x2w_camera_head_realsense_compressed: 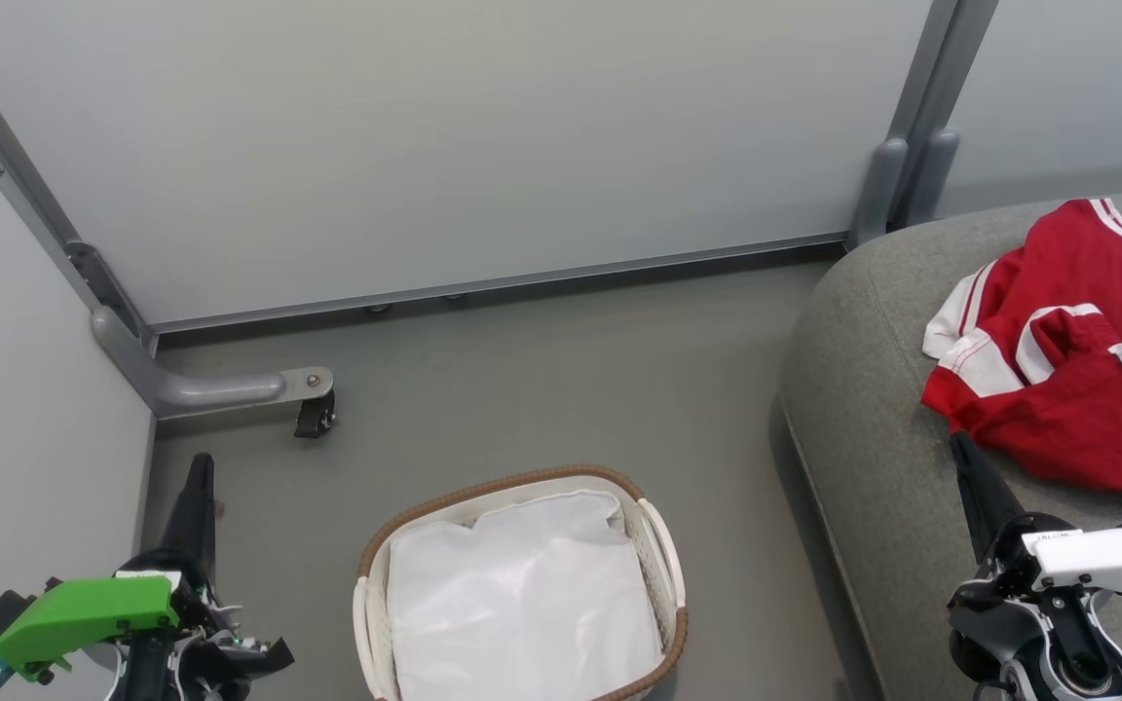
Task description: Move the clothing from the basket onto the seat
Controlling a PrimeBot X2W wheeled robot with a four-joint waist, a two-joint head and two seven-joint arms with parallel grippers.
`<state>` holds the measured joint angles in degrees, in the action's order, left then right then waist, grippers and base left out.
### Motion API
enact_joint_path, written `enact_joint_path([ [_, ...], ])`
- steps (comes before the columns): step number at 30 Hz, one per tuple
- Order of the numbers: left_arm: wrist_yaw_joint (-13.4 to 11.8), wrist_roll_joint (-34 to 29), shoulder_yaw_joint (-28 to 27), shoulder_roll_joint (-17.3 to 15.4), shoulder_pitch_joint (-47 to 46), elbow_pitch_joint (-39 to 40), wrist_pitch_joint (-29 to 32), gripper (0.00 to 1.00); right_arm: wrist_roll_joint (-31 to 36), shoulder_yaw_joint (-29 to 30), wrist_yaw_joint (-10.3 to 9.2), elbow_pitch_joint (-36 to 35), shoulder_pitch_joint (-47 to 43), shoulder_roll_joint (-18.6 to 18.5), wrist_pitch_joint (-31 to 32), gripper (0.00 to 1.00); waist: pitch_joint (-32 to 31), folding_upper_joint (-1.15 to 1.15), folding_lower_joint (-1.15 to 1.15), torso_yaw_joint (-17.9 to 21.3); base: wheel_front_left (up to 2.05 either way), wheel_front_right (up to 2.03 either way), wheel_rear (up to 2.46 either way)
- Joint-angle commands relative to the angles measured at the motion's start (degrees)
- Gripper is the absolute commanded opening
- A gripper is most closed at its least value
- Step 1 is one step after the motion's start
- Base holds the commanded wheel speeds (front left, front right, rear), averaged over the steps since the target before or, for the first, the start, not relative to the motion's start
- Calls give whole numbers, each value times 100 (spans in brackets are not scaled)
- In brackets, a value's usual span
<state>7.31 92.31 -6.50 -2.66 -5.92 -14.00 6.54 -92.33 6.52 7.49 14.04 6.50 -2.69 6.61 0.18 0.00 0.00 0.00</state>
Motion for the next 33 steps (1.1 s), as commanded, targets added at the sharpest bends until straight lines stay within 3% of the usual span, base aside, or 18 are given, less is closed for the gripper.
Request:
enact_joint_path([
  [1, 35, 19, -14, -40, -60, 8, 20, 0, -18, 13, 0, -17, -60, -36, 7, 0, 0, 0, 0, 0, 0, 0, 0],
  [33, 35, 20, -13, -40, -60, 9, 19, 0, -18, 12, 0, -17, -60, -35, 7, 0, 0, 0, 0, 0, 0, 0, 0],
])
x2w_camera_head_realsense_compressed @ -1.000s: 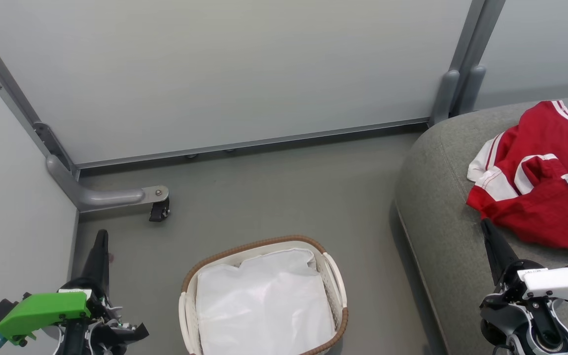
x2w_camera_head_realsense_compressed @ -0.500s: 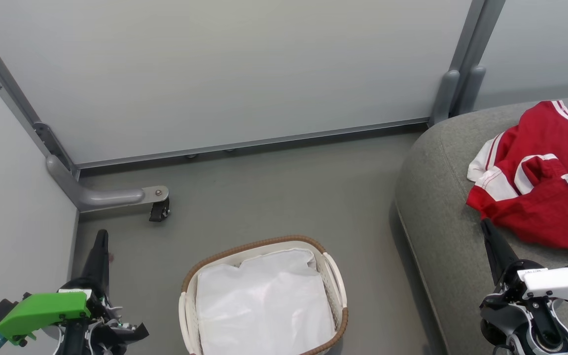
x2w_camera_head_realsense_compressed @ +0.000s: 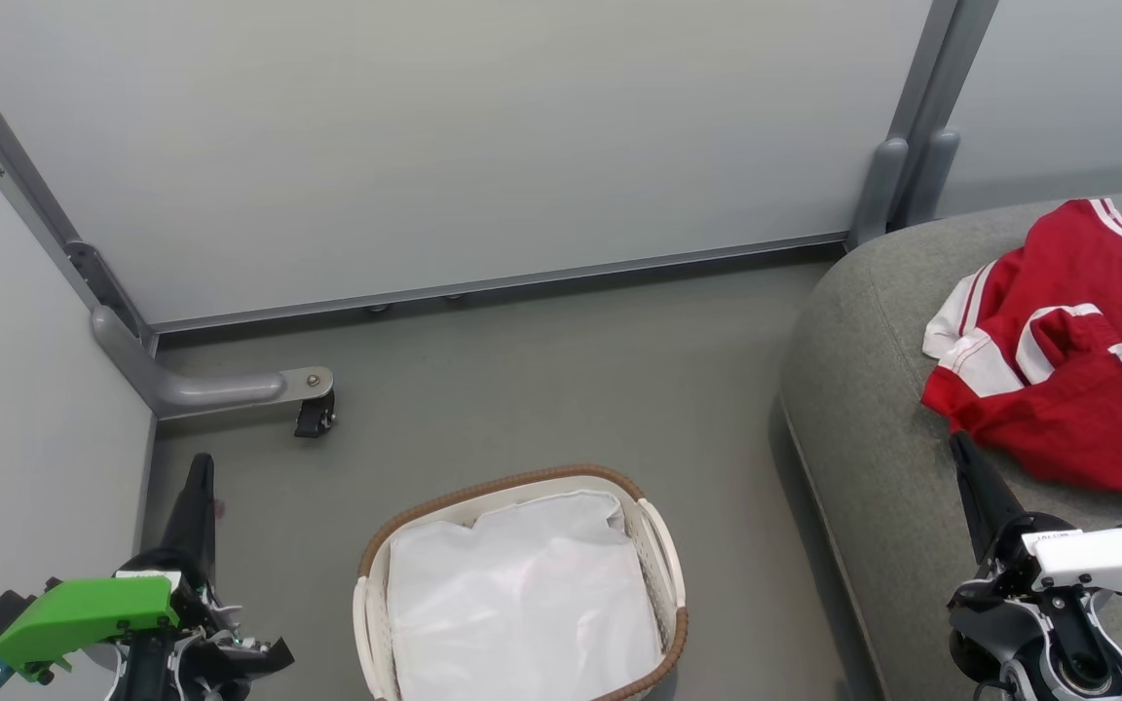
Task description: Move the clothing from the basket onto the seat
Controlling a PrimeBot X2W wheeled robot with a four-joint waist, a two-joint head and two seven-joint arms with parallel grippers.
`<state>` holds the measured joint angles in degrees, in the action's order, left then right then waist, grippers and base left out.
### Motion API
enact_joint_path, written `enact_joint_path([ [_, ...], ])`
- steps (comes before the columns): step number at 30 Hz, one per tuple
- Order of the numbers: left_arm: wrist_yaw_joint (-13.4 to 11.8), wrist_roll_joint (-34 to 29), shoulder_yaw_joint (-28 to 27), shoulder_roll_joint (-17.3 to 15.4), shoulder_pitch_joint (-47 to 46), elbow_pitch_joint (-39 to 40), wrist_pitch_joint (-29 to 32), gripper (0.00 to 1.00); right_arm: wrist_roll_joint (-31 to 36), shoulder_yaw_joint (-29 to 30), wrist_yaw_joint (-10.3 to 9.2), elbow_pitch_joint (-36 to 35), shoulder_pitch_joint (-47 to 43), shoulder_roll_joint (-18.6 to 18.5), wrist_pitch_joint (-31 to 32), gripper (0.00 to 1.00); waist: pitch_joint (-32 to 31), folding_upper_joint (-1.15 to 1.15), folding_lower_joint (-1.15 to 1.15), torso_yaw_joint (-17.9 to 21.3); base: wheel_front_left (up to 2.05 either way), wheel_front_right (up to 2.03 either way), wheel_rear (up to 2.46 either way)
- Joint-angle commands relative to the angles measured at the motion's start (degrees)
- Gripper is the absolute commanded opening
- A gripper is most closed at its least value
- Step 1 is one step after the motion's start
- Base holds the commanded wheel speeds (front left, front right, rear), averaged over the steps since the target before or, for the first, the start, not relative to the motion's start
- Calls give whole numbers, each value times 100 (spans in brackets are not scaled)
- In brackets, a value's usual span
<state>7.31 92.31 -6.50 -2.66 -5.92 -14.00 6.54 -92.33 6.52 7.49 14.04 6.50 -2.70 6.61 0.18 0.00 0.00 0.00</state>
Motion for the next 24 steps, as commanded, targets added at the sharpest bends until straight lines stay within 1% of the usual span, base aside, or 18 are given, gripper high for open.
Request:
enact_joint_path([
  [1, 35, 20, -13, -40, -60, 9, 19, 0, -18, 12, 0, -17, -60, -34, 7, 0, 0, 0, 0, 0, 0, 0, 0],
  [24, 35, 20, -12, -40, -60, 10, 19, 0, -18, 12, 0, -18, -60, -34, 6, 0, 0, 0, 0, 0, 0, 0, 0],
])
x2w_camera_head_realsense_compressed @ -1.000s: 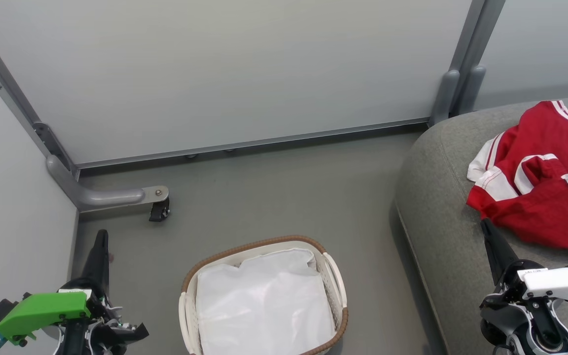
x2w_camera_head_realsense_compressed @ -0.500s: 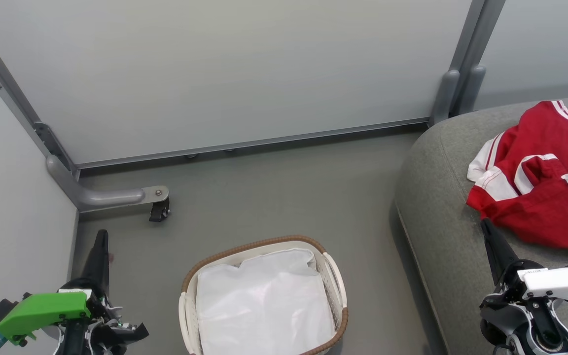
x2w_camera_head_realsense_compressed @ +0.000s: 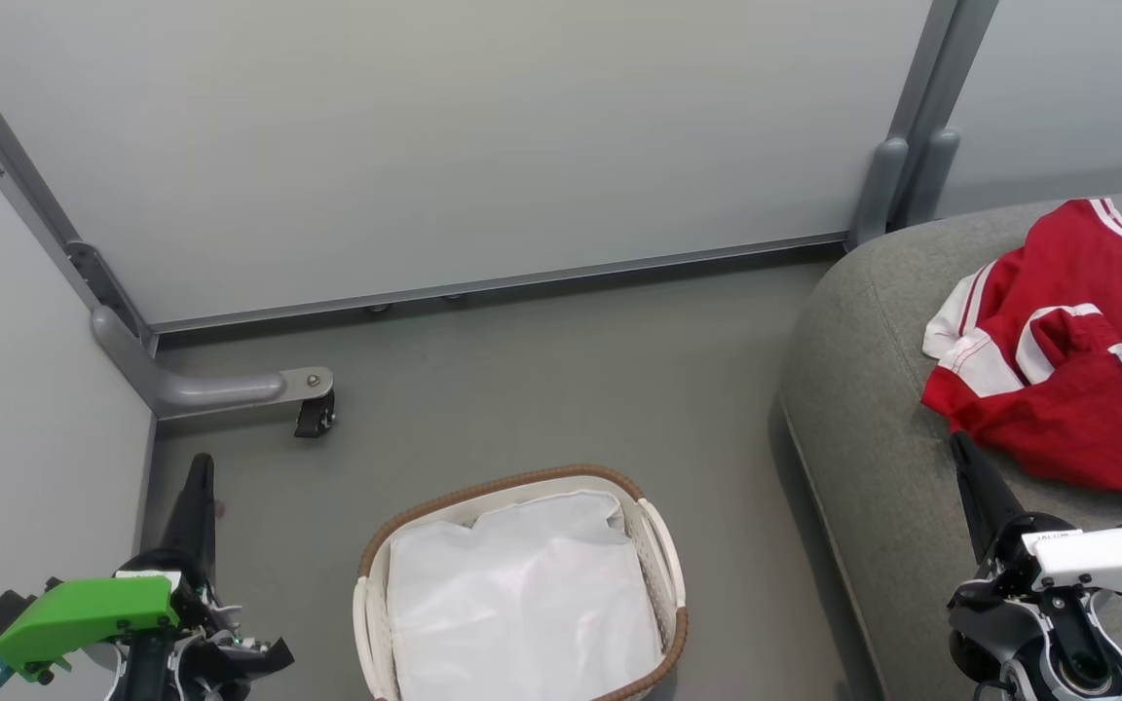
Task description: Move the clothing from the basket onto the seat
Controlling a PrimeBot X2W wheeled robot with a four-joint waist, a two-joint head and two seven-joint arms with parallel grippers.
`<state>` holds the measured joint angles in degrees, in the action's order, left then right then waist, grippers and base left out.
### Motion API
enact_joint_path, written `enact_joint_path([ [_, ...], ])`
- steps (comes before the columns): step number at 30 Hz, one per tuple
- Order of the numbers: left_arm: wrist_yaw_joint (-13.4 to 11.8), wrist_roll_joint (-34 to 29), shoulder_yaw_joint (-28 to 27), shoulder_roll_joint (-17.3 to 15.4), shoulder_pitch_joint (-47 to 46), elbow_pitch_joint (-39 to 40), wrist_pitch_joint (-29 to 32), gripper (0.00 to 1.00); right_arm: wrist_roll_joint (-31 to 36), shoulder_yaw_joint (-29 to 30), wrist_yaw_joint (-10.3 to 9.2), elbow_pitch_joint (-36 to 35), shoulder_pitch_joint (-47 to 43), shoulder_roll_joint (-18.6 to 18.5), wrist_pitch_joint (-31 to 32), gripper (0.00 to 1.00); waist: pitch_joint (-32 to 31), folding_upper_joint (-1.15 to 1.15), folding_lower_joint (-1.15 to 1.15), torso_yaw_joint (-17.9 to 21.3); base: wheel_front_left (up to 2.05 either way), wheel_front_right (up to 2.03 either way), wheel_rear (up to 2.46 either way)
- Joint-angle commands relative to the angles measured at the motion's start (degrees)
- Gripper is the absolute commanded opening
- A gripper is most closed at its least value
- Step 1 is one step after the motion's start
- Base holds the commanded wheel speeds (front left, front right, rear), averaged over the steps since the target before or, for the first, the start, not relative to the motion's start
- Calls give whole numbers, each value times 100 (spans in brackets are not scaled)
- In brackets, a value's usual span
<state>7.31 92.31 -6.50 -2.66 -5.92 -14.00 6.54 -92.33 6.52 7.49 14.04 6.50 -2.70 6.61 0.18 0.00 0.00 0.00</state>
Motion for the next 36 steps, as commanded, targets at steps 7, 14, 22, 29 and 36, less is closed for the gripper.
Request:
enact_joint_path([
  [7, 35, 20, -12, -39, -60, 10, 19, 0, -18, 12, 0, -18, -60, -34, 6, 0, 0, 0, 0, 0, 0, 0, 0],
  [14, 35, 20, -12, -39, -60, 9, 19, 0, -19, 12, 0, -18, -60, -34, 6, 0, 0, 0, 0, 0, 0, 0, 0],
  [22, 35, 20, -12, -39, -60, 9, 19, 0, -19, 12, 0, -18, -60, -34, 6, 0, 0, 0, 0, 0, 0, 0, 0],
  [29, 35, 20, -12, -39, -60, 9, 18, 0, -19, 12, 0, -18, -60, -34, 6, 0, 0, 0, 0, 0, 0, 0, 0],
  [36, 35, 21, -12, -39, -60, 9, 18, 0, -19, 11, 0, -18, -60, -34, 6, 0, 0, 0, 0, 0, 0, 0, 0],
])
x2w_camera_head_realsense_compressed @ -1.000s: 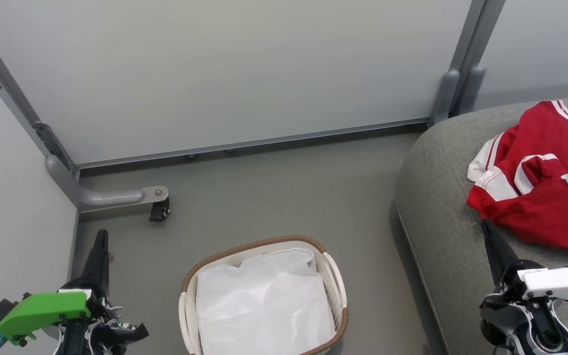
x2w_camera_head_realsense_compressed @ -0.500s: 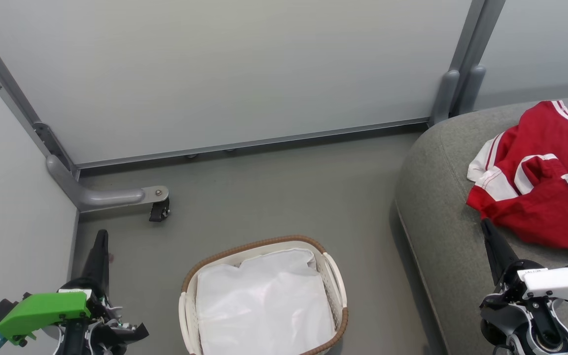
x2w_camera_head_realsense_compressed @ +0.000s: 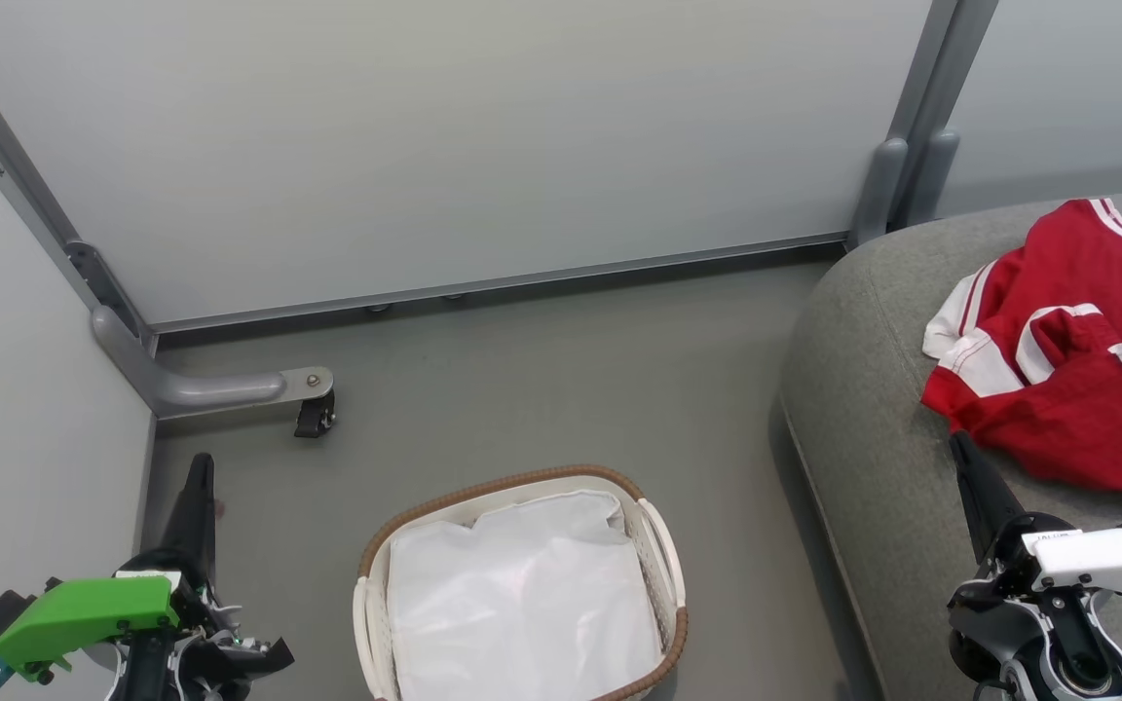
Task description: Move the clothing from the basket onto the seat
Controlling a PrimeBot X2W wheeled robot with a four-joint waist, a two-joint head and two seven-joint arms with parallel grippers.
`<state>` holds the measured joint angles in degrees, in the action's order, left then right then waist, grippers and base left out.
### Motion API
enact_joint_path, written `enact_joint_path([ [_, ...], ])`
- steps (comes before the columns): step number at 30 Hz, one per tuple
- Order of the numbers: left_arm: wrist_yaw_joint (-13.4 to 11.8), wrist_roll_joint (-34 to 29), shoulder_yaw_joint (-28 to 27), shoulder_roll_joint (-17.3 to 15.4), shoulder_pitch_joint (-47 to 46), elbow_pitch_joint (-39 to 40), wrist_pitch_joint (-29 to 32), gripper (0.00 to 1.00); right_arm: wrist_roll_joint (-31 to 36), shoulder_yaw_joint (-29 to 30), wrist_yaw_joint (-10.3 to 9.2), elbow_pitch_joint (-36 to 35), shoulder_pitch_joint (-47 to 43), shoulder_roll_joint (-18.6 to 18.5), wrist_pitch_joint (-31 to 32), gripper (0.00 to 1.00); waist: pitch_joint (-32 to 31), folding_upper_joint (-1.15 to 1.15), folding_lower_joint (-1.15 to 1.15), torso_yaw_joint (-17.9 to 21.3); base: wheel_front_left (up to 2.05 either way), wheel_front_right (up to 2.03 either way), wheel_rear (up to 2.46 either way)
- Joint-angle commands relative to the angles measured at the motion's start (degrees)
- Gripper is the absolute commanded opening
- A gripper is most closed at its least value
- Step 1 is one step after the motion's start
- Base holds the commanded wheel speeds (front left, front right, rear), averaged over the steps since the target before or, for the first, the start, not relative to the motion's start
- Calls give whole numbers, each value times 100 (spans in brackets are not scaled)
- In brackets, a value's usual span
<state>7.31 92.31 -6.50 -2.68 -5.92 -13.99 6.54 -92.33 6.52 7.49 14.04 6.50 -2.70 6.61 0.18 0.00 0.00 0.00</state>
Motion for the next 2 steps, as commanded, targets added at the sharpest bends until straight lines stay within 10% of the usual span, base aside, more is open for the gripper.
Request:
enact_joint_path([
  [1, 35, 21, -12, -38, -60, 8, 18, 0, -19, 11, 0, -18, -60, -34, 6, 0, 0, 0, 0, 0, 0, 0, 0],
  [2, 35, 21, -12, -38, -60, 8, 18, 0, -19, 11, 0, -18, -60, -34, 6, 0, 0, 0, 0, 0, 0, 0, 0],
])
